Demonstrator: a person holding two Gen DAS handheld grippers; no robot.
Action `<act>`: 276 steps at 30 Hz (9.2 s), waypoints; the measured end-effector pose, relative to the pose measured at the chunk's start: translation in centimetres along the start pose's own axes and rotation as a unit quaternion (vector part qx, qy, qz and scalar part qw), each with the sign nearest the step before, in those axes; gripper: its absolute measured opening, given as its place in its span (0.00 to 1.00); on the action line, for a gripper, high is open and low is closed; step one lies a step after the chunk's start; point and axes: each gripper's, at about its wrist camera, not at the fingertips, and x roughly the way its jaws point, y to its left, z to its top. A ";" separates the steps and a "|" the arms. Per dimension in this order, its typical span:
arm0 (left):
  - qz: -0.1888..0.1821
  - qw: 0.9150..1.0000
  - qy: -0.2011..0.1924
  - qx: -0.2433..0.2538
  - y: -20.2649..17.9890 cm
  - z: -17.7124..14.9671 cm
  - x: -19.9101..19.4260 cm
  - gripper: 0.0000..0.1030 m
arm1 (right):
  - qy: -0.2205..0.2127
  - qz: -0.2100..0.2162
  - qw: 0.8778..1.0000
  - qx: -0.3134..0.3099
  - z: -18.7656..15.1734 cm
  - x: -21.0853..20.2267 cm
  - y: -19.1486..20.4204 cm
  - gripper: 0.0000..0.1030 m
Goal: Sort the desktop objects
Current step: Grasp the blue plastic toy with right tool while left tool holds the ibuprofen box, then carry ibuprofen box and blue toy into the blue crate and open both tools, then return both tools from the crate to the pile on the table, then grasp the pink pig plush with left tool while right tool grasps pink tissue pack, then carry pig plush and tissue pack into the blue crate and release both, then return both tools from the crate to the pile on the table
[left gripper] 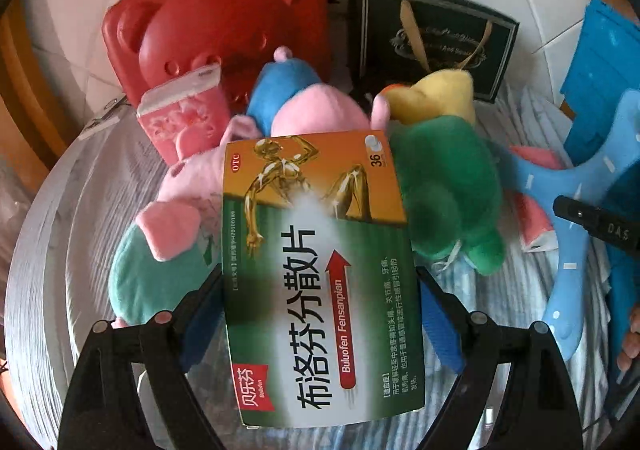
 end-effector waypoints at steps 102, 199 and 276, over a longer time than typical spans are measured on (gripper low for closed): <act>-0.030 0.972 -0.230 0.032 -18.1 -2.5 -32.5 0.94 | -0.270 -0.040 0.961 -0.052 -8.7 -43.5 -12.2 1.00; -0.219 0.934 -0.231 0.165 -31.6 5.6 -38.5 0.65 | -0.221 -0.139 0.965 0.036 -6.3 -45.9 -22.2 0.86; 0.001 0.997 -0.056 0.061 8.9 5.9 -12.9 0.77 | -0.077 -0.036 0.995 -0.043 -0.6 -24.9 5.1 1.00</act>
